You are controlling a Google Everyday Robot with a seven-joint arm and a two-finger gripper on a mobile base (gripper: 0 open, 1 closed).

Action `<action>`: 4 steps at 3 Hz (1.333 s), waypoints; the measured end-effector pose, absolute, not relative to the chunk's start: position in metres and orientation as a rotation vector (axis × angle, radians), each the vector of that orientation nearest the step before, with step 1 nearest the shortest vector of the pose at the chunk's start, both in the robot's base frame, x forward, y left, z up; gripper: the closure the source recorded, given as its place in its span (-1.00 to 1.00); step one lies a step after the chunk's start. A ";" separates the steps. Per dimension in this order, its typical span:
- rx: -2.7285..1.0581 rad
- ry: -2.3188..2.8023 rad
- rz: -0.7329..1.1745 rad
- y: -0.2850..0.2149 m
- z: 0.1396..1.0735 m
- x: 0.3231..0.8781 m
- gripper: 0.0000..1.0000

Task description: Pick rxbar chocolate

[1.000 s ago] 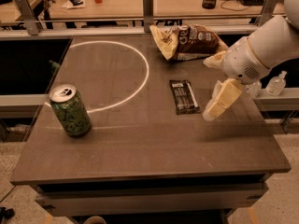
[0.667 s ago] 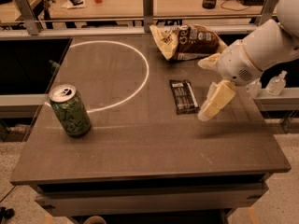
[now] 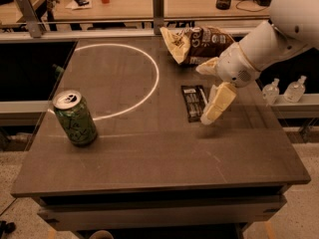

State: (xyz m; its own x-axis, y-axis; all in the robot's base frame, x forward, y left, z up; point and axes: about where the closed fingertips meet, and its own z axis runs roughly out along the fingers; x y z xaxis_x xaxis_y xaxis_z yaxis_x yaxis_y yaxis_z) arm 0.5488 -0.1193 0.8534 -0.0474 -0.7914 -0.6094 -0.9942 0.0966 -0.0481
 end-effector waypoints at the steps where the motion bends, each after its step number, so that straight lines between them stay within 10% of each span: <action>1: -1.789 1.861 0.583 -0.106 0.847 0.556 -1.00; 4: -1.829 1.860 0.647 -0.099 0.825 0.559 -1.00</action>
Offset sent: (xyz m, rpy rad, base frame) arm 0.0144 0.0261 -0.0208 0.0193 0.0447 0.0962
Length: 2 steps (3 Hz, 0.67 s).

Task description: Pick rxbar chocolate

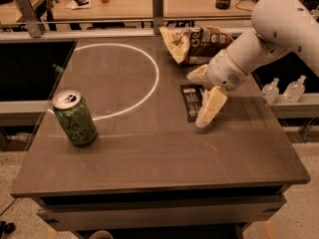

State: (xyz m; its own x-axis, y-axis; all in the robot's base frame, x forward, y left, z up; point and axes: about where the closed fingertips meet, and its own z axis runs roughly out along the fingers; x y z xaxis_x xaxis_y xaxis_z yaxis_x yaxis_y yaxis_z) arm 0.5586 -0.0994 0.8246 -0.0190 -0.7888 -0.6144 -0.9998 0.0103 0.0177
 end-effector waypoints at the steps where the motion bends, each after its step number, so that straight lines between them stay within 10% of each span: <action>1: -1.831 1.871 0.655 -0.104 0.819 0.559 -1.00; 2: -1.828 1.885 0.659 -0.109 0.816 0.560 -0.68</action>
Offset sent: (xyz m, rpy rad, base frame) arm 0.0024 -0.0202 -0.0109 -0.0169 0.0310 -0.0206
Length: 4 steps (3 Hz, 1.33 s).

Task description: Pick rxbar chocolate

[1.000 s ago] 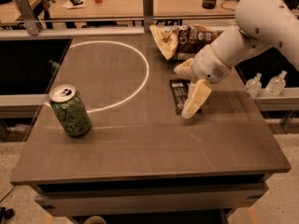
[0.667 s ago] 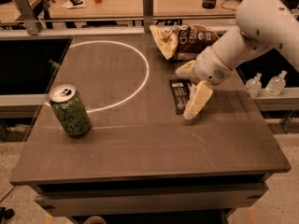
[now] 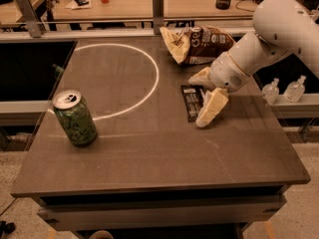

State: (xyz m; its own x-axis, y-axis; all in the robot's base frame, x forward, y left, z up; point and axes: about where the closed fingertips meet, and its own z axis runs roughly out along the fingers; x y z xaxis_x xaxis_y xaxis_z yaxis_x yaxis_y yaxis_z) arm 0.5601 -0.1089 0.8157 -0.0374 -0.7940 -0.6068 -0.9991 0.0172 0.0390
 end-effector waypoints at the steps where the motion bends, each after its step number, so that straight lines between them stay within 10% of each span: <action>1: -1.835 1.875 0.669 -0.111 0.815 0.559 -0.19; 4: -1.840 1.867 0.670 -0.111 0.824 0.559 1.00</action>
Offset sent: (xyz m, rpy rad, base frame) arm -0.0023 -0.0086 0.0069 0.0144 -0.0152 0.0405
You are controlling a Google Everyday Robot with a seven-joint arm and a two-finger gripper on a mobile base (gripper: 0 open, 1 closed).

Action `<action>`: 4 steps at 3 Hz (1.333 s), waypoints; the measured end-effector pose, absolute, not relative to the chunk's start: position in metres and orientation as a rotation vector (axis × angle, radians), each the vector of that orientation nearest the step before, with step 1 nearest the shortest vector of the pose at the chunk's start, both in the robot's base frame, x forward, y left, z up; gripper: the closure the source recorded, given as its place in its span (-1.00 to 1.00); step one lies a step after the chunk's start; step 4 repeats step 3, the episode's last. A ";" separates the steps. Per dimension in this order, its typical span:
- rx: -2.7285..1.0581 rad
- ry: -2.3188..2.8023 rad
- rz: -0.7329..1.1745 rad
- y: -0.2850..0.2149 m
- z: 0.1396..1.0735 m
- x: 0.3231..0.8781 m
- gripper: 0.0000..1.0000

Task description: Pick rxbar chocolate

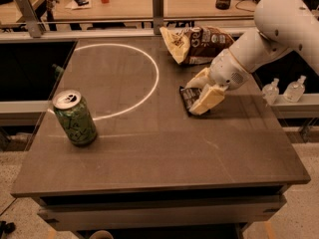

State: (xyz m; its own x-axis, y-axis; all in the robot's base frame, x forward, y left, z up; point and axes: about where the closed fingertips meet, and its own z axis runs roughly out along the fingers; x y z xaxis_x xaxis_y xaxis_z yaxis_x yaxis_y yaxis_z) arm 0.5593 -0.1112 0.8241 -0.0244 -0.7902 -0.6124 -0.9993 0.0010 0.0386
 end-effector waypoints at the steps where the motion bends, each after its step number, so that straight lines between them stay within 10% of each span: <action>1: -1.794 1.812 0.641 -0.104 0.849 0.567 1.00; 4: -1.716 1.701 0.685 -0.083 0.930 0.573 1.00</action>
Offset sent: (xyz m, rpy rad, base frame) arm 0.0154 0.0279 0.1416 0.1643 -0.2256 -0.0199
